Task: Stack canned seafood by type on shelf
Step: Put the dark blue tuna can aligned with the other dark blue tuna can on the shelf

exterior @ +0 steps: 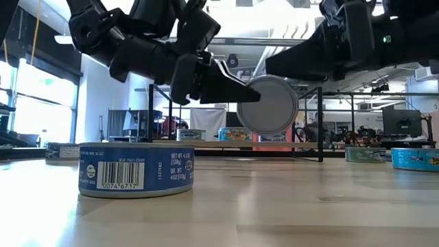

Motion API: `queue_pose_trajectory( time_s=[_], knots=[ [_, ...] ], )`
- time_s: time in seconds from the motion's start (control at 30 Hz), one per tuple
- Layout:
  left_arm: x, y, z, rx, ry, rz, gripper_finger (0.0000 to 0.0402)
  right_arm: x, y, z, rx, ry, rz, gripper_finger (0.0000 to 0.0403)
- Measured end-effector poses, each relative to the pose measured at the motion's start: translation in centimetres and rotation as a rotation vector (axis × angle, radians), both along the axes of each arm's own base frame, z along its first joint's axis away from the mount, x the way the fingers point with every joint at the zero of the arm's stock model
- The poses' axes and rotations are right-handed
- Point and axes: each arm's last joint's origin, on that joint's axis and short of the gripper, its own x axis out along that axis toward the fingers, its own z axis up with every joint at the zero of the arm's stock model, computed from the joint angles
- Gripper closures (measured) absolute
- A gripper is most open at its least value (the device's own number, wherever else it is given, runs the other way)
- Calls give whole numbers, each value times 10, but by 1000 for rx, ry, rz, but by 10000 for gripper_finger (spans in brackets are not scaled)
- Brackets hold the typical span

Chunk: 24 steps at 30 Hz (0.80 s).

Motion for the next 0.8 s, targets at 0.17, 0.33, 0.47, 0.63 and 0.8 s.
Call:
queue_pose_trajectory(
  time_s=[0.17,0.33,0.47,0.63,0.8],
  knots=[
    [0,1,-3,15,55,55,280,-5,-4,7,-81,84,-10,146],
    [9,-2,4,59,87,91,280,10,-6,15,-154,328,-49,135],
    [14,-3,9,65,105,95,280,28,-7,25,-245,529,-67,133],
    [15,-2,9,78,117,124,280,41,-8,41,-266,624,-76,157],
    [15,-2,9,78,114,129,280,44,-14,42,-207,659,-41,234]
  ],
)
